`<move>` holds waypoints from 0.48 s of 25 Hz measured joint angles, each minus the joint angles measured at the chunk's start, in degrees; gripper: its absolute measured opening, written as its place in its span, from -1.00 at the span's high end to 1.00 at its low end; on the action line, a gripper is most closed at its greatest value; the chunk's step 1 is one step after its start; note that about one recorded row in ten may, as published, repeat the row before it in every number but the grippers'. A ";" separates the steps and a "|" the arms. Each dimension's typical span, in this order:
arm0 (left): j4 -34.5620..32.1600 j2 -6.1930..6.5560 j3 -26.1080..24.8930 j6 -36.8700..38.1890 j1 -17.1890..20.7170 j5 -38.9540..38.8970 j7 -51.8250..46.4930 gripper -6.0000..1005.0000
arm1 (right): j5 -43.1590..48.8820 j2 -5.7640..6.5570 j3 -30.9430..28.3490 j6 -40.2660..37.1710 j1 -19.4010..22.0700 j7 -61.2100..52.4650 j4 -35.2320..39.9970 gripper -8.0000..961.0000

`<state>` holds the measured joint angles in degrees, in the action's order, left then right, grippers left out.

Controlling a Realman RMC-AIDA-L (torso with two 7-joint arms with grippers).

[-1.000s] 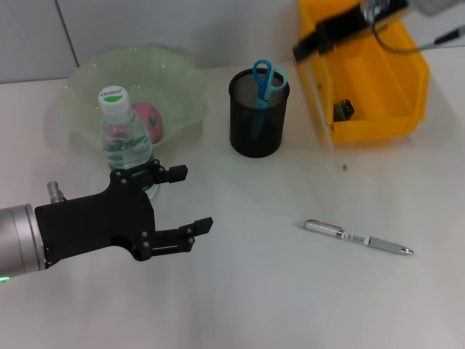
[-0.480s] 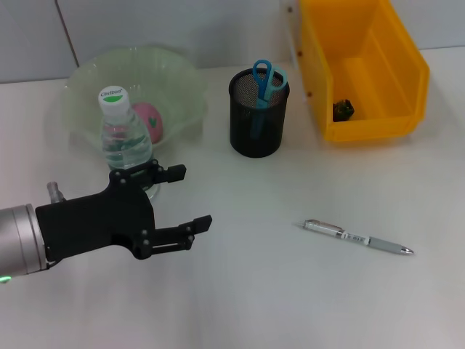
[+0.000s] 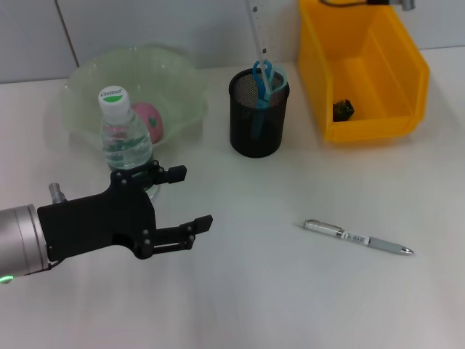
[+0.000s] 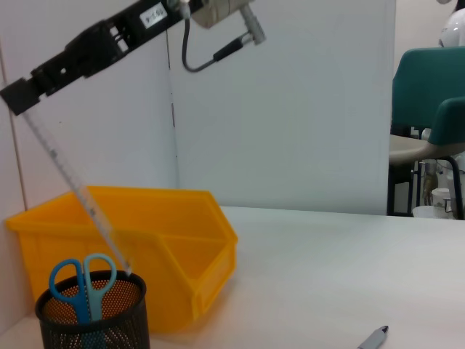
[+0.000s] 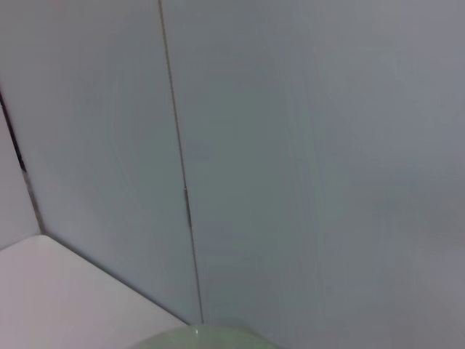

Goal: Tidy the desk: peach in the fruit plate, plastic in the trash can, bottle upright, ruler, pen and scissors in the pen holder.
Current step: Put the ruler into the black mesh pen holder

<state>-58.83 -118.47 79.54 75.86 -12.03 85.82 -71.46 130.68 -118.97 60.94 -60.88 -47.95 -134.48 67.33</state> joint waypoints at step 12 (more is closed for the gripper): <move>1.22 0.00 0.00 -0.19 -0.41 -0.11 0.19 -0.65 | -12.09 -0.18 2.34 9.04 0.65 15.31 -11.33 0.20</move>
<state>-57.60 -118.47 79.54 75.68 -12.45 85.72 -71.27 118.59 -119.15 63.29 -51.84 -47.30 -119.17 56.00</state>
